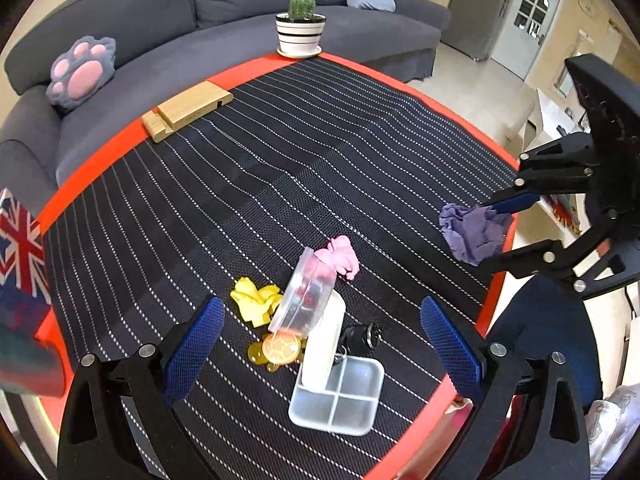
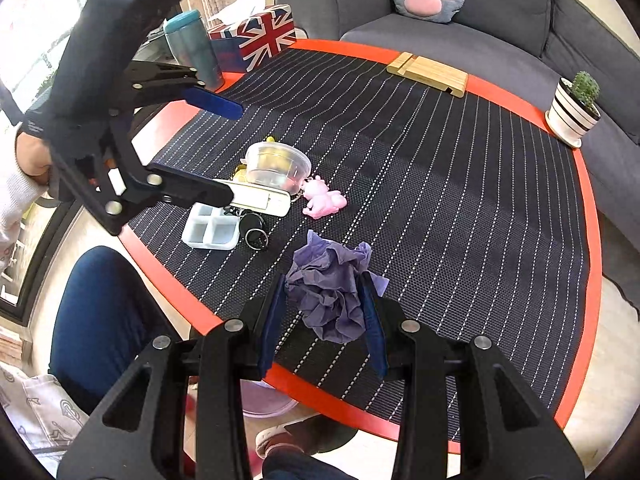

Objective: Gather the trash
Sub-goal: 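Grasp the clear plastic cup with the left gripper while the right holds the purple paper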

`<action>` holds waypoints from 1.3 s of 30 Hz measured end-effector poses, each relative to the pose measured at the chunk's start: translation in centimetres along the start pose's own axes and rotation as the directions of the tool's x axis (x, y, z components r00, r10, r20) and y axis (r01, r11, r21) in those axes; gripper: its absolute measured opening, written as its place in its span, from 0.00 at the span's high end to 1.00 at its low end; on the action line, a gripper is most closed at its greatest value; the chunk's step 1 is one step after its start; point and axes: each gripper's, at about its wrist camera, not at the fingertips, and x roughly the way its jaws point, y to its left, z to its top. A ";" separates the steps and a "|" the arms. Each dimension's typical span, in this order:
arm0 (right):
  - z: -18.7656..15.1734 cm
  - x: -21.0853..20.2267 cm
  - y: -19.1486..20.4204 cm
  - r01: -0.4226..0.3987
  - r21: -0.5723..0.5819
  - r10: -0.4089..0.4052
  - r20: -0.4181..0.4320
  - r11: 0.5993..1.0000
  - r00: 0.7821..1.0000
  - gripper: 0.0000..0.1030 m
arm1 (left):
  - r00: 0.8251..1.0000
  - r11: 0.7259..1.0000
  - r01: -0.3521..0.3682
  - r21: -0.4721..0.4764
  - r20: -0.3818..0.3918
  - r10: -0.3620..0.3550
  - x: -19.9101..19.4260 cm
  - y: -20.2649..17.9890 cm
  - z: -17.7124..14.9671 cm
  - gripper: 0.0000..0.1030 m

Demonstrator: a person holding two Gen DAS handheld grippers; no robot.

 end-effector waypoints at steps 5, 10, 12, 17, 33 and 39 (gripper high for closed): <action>-0.1 0.2 -0.4 -0.002 0.008 0.002 -0.001 1.000 1.000 0.64 | 1.000 1.000 0.015 -0.003 -0.022 -0.015 1.2 0.1 0.2 0.30; -0.2 0.3 -0.7 -0.003 0.011 0.003 0.001 1.000 1.000 0.64 | 0.999 1.000 0.015 -0.006 -0.035 -0.015 1.8 0.2 0.0 0.61; -0.1 0.4 -0.8 -0.005 0.014 0.005 0.003 1.000 1.000 0.64 | 0.999 1.000 0.012 -0.009 -0.030 -0.012 1.8 0.3 0.0 0.72; 0.0 0.5 -0.8 -0.008 0.015 0.007 0.010 1.000 1.000 0.64 | 1.000 1.000 0.005 -0.018 -0.011 -0.005 1.5 0.4 0.0 0.75; 0.4 -1.8 0.1 -0.005 0.014 0.004 0.067 1.000 0.998 0.64 | 0.996 0.996 -0.019 -0.084 0.088 0.026 -3.3 0.5 -0.6 0.76; 0.2 -3.4 1.3 -0.006 0.001 0.006 0.103 1.000 0.995 0.64 | 0.990 0.994 -0.016 -0.110 0.136 0.031 -6.2 -0.6 -2.4 0.76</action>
